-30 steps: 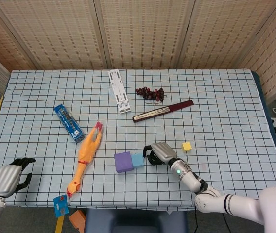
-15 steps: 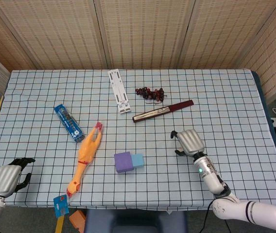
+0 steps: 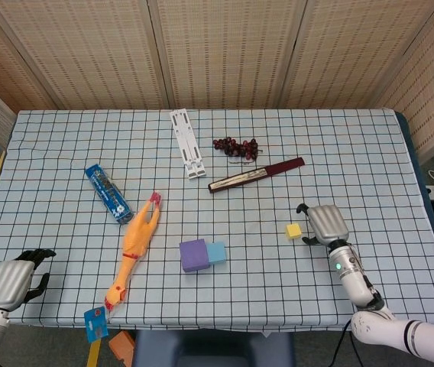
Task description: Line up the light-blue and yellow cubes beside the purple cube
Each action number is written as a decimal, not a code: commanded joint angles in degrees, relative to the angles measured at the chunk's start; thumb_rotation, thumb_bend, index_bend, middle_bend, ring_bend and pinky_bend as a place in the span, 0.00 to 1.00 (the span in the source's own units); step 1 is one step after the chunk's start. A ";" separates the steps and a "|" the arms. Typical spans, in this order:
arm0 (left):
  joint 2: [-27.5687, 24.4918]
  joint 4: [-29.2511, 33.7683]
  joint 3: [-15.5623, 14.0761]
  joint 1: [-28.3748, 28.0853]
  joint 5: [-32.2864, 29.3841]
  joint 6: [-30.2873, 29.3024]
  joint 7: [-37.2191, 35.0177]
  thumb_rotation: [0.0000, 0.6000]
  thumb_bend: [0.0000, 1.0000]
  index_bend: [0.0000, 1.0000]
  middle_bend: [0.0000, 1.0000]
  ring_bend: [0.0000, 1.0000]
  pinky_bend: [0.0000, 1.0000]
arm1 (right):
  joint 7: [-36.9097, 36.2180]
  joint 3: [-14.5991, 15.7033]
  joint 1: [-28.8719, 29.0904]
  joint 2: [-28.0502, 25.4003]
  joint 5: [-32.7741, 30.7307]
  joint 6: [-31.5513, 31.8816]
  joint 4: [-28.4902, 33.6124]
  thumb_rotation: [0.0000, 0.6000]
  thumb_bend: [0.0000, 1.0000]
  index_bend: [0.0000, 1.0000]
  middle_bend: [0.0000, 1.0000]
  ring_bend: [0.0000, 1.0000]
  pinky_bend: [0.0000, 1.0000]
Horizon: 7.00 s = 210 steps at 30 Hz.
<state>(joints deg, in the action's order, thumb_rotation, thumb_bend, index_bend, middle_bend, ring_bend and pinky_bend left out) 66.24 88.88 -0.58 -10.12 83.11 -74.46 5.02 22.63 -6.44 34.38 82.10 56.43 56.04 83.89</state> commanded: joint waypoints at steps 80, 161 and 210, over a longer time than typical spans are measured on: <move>-0.25 0.52 -0.66 -0.34 0.67 0.51 1.11 1.00 0.50 0.31 0.32 0.29 0.57 | -21.59 -3.73 7.12 14.60 9.37 -12.21 -8.24 1.00 0.06 0.62 0.91 0.94 1.00; -0.03 0.74 -0.95 -0.70 0.51 1.40 1.90 1.00 0.50 0.31 0.32 0.29 0.57 | -19.69 -3.08 7.63 8.85 4.38 -13.21 -1.62 1.00 0.46 0.52 0.91 0.94 1.00; -0.45 1.03 -1.18 -0.71 0.84 1.44 1.15 1.00 0.50 0.31 0.32 0.29 0.57 | -35.67 -3.06 9.05 12.68 11.03 -21.47 -9.42 1.00 0.66 0.55 0.92 0.95 1.00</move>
<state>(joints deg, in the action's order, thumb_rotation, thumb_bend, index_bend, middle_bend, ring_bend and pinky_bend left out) 65.79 89.91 -1.76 -10.83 83.95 -73.02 6.18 -12.75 -9.49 43.42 94.61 67.18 34.55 74.71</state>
